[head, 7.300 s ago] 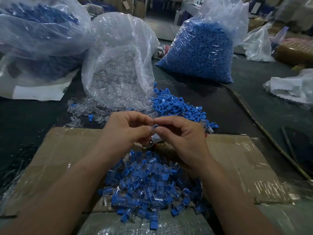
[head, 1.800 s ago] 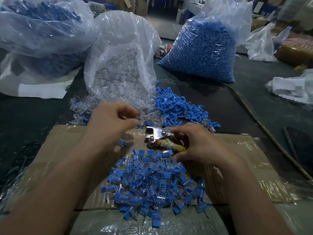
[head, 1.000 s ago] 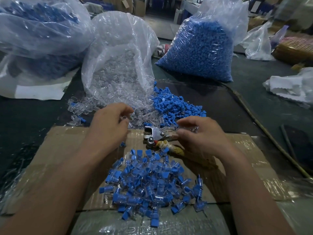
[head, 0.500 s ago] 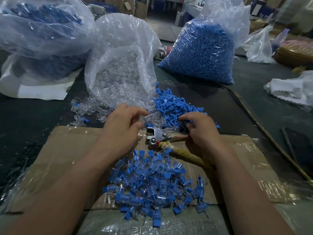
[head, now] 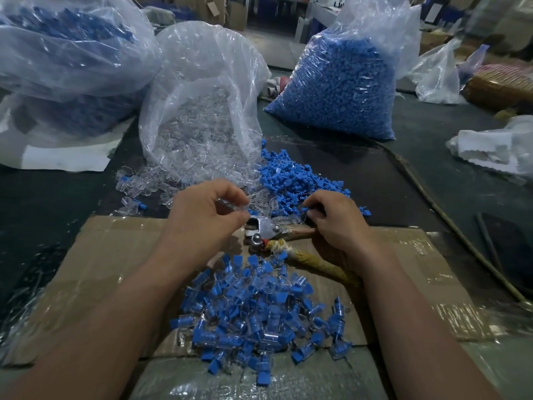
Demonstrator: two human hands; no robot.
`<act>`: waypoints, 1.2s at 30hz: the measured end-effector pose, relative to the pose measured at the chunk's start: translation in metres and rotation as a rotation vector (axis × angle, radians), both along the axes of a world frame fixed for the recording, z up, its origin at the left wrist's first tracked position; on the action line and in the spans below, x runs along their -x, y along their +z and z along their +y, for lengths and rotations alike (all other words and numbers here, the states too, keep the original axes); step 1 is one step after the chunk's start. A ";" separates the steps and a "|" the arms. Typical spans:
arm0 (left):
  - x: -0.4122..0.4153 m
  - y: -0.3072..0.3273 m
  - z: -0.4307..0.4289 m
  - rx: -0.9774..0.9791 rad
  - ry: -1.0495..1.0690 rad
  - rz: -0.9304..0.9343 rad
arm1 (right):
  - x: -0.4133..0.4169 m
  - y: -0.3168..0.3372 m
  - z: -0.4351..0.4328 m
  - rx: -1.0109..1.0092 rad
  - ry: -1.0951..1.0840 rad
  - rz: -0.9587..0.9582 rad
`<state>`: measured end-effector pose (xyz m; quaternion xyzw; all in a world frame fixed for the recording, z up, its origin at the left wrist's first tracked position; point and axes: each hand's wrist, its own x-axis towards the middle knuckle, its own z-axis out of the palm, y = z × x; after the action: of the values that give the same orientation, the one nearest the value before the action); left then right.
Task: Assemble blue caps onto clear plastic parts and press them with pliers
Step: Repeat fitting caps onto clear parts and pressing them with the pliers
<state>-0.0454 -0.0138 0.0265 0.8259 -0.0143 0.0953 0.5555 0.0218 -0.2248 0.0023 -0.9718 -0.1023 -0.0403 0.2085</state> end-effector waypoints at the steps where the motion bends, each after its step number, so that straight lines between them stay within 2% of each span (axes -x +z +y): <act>1: 0.000 0.000 0.000 -0.003 0.002 -0.006 | 0.001 0.001 -0.001 -0.006 -0.011 -0.013; 4: 0.000 0.000 -0.001 0.002 -0.013 -0.045 | 0.007 0.009 -0.002 -0.131 -0.031 -0.060; 10: 0.002 0.000 -0.004 -0.036 -0.068 -0.118 | 0.046 0.032 0.025 -0.603 0.084 -0.042; 14: 0.001 -0.001 -0.004 -0.037 -0.088 -0.144 | 0.061 0.038 0.044 -0.742 0.190 -0.027; 21: 0.002 -0.002 -0.005 -0.022 -0.113 -0.159 | 0.065 0.038 0.048 -0.702 0.230 0.002; 36: 0.003 -0.001 -0.007 -0.129 -0.165 -0.218 | 0.065 0.035 0.047 -0.680 0.261 0.027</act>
<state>-0.0485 -0.0205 0.0252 0.8406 -0.1486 0.1372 0.5024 -0.0428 -0.1774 0.0372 -0.8262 -0.2034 -0.0323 0.5244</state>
